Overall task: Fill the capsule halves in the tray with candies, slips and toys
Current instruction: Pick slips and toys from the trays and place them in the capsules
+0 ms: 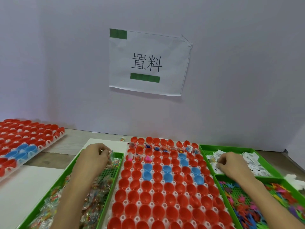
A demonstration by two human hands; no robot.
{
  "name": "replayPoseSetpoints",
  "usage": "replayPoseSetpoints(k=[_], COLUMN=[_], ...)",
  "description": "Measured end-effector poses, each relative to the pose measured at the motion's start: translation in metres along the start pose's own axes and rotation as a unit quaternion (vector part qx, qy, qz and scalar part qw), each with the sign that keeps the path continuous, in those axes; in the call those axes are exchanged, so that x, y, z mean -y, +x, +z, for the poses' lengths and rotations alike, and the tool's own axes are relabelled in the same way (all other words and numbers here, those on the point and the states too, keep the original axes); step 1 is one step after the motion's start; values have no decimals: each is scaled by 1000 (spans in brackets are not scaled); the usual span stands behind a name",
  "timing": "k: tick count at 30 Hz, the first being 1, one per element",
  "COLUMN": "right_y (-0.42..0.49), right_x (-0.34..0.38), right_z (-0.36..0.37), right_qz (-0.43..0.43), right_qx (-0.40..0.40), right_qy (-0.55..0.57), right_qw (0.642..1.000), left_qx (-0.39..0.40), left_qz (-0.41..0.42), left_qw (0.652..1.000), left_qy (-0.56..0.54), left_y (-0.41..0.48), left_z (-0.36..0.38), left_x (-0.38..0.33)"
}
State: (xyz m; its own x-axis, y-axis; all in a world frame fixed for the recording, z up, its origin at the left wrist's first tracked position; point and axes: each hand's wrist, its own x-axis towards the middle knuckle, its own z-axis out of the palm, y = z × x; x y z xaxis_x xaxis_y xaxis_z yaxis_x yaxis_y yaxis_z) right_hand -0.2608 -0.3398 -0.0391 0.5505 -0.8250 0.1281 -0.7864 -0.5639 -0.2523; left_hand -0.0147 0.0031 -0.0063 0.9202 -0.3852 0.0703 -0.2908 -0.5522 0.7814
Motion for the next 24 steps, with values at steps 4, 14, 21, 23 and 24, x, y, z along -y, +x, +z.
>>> replayPoseSetpoints(k=[4,14,21,23,24], right_y=[-8,-47,-86,-76,-68], right_x=[3,56,92,81,71], right_z=[1,-61,-88,-86,-83], right_qz=[-12,-81,-154,-123,-102], right_qx=[-60,-185,-187,-217,-236], right_qy=[-34,240,401,414,405], right_qw=[998,950,884,876,878], left_qx=[-4,116,165,153,146], left_qz=[44,98,148,154,157], left_qw=[996,950,917,915,916], left_qy=[-72,-274,-332,-340,-340], left_y=[-2,-40,-76,-80,-81], left_z=[-1,16,17,16,16], left_x=[-16,-69,-109,-112,-113])
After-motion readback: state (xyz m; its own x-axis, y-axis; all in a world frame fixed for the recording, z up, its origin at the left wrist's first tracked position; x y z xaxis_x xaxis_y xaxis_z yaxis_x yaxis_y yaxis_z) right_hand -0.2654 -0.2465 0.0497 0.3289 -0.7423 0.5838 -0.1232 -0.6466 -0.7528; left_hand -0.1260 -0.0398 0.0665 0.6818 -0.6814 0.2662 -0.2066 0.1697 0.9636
